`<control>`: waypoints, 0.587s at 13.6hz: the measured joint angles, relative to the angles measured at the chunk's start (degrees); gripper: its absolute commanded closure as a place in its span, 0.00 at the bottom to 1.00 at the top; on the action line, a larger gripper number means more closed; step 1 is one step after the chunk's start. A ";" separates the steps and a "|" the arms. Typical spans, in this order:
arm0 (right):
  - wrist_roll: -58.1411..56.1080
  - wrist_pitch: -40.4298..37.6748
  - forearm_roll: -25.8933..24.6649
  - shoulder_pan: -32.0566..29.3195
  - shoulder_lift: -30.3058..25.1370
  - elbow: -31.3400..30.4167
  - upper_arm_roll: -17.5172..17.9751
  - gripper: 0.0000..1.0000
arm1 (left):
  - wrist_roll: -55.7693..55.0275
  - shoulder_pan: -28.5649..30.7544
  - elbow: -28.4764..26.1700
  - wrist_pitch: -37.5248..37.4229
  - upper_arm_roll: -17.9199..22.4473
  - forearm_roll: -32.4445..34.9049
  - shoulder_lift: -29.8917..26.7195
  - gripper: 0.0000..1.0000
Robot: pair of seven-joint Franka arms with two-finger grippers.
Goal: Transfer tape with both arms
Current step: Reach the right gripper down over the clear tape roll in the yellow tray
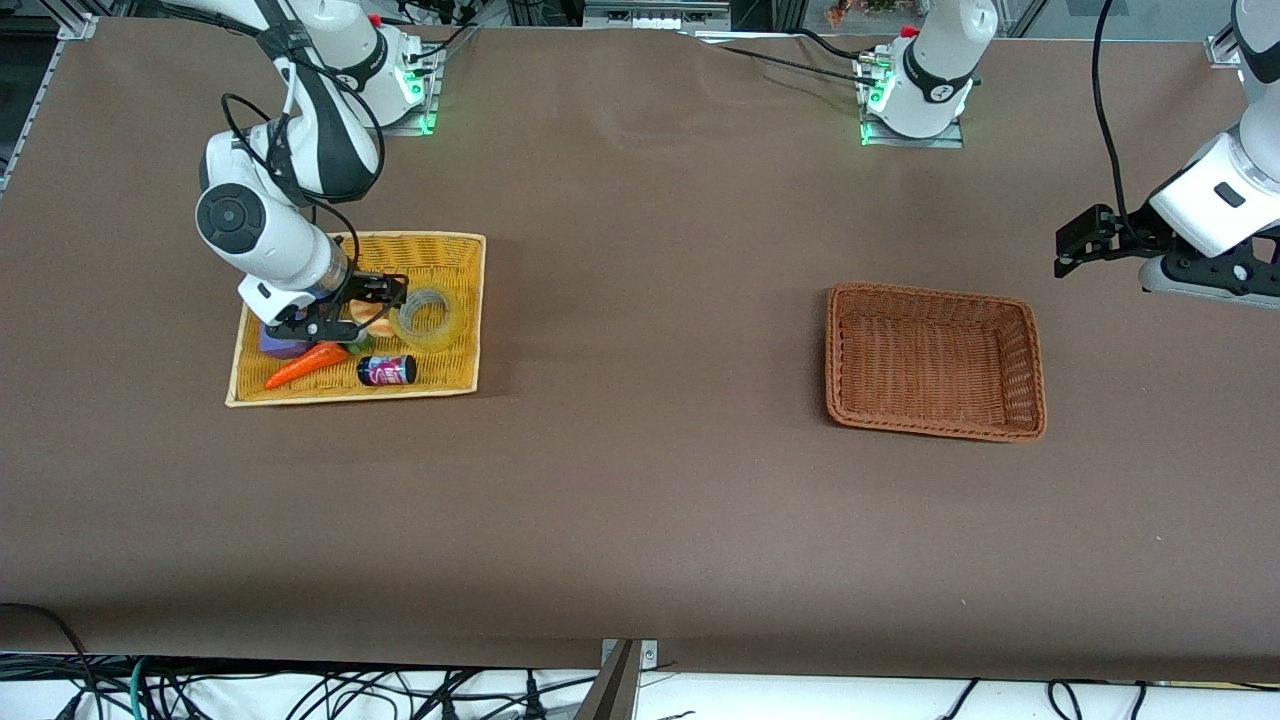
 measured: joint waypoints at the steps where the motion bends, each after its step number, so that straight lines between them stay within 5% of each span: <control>1: 0.00 1.18 -0.01 0.10 0.08 -0.95 0.06 0.00 | 0.00 0.00 0.06 0.00 0.00 0.00 0.00 0.00; 8: 0.77 7.25 -0.16 2.75 3.47 -2.51 0.23 0.00 | 0.00 -0.07 0.95 0.00 -0.01 0.00 0.46 0.00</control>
